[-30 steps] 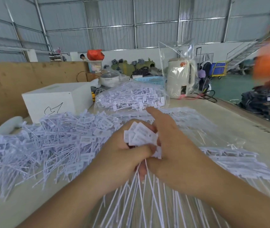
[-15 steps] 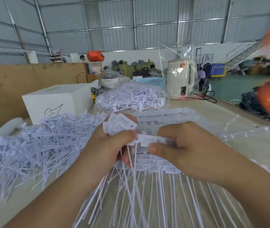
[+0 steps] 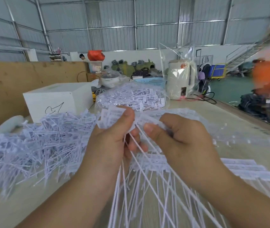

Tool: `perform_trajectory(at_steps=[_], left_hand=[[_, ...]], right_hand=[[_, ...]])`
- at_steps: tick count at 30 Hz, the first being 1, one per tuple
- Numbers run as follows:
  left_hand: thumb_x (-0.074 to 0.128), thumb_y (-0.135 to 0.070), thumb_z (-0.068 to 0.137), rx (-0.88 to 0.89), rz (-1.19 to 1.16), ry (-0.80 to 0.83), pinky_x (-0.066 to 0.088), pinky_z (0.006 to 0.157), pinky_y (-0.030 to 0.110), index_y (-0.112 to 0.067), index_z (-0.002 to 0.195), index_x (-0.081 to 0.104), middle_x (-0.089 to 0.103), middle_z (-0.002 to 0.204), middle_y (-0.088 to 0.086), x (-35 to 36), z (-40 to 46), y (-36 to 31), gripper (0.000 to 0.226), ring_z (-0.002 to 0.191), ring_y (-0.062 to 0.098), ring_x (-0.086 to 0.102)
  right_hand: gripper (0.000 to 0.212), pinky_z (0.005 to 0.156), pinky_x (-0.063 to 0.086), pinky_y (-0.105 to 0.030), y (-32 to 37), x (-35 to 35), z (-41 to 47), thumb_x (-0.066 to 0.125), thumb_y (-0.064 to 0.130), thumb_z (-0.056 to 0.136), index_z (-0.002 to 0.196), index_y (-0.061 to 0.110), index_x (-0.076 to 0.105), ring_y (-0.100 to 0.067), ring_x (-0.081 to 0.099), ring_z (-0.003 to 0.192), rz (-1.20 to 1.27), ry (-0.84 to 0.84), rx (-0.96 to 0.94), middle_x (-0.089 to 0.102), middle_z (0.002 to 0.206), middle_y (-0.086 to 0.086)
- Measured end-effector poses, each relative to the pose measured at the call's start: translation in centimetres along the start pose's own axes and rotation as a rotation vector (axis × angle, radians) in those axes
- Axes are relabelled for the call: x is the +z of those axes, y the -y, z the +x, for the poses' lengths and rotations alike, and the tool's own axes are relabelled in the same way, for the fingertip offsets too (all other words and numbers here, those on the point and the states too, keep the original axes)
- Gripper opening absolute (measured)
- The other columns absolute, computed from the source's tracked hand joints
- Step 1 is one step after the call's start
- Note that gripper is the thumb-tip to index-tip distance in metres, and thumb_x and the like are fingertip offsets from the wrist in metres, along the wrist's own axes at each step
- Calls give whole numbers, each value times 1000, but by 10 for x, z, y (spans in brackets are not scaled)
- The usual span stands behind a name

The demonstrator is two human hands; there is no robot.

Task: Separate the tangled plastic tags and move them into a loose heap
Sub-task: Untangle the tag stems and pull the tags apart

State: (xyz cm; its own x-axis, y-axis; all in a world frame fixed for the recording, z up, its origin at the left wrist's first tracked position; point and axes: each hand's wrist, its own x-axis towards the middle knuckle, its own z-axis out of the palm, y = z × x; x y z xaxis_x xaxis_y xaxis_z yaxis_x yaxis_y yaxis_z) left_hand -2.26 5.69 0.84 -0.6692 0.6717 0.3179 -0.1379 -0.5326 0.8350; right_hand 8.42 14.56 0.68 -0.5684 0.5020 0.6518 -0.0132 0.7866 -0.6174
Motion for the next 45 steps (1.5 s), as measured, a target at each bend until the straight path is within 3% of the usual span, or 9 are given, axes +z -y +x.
perform_trajectory(at_steps=[5,7,10,15,26,32,37,41,45], left_hand=[[68,-25,84,-88,-175,-160,42,40,20,-14,62,62,47,48,-3,-19,17,-9,26,33,8,41],[68,-24,87,17,21,-204,42,47,25,-19,58,68,48,48,-3,-29,26,-15,30,35,9,42],[76,-28,72,32,316,4,43,44,26,-26,65,72,53,47,1,-22,21,-7,8,35,15,47],[62,-47,74,-114,320,201,45,42,27,-26,78,73,58,54,4,-15,9,3,24,40,15,51],[81,-27,68,-90,379,190,39,37,21,-24,72,68,55,48,0,-15,10,6,13,34,10,47],[82,-33,71,-30,315,137,40,41,23,-24,66,68,51,47,6,-12,7,5,18,34,16,41],[71,-31,77,-100,68,25,40,41,22,-19,58,66,47,46,1,-13,8,0,24,33,11,40],[81,-31,72,-59,204,98,44,42,24,-25,66,71,57,53,-1,-12,7,-1,12,39,12,50],[78,-41,68,-37,355,268,49,50,29,-26,83,76,73,75,6,-12,1,2,21,59,21,64]], right_hand=[[55,39,23,-19,-5,-15,8,55,53,89,61,8,38,-8,27,41,73,-173,78,28,46,7],[55,39,22,-18,-6,-18,10,55,54,84,59,8,37,-8,26,40,75,-92,49,27,47,7],[54,41,22,-22,-8,-9,7,62,53,85,59,10,41,-6,25,40,89,118,28,28,45,8],[38,40,24,-20,-12,-15,7,68,43,87,66,12,60,-7,29,37,49,236,45,34,42,7],[38,53,31,-33,-14,-23,10,59,37,94,90,-2,62,-14,35,48,39,512,60,39,55,1],[31,49,36,-33,-9,-17,6,61,31,95,69,15,54,-7,38,45,-7,345,-8,44,51,5],[37,37,29,-12,-12,-19,14,57,33,95,66,12,47,-5,34,37,97,-104,52,39,44,9],[28,39,29,-22,-18,-28,11,56,46,87,98,20,60,-9,31,41,233,118,62,38,51,11],[58,70,56,-26,-17,-6,1,58,39,93,143,40,28,-3,69,77,174,452,-55,71,92,11]])
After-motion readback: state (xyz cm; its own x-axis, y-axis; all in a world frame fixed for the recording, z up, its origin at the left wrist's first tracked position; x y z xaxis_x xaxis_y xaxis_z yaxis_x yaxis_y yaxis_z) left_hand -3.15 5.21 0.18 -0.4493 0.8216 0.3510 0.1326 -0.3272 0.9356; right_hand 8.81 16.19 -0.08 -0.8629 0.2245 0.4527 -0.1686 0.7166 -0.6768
